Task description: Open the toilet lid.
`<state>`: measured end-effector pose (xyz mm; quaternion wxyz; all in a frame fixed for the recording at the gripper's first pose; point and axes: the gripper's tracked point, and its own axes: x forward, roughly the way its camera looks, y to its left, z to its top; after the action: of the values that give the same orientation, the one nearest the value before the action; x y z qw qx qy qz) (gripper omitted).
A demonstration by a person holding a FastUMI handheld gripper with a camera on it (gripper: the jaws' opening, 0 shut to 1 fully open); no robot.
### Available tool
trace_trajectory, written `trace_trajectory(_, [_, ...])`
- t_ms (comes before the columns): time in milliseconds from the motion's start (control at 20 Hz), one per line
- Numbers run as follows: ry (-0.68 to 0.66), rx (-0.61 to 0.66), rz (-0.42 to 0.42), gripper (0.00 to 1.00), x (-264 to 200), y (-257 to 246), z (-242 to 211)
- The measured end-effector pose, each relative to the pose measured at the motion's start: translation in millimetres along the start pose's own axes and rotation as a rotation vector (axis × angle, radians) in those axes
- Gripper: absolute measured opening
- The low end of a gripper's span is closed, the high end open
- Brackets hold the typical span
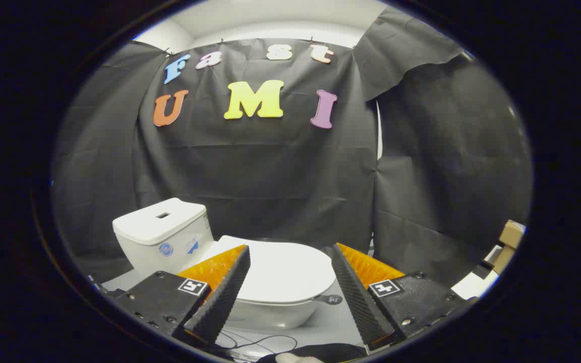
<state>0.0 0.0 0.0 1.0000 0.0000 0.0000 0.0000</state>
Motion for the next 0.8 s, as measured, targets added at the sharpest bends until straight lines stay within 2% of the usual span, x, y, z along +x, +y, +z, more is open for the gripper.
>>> trace_trajectory(800, [-0.046,0.018,-0.010,1.00,-9.3,-4.5,23.9])
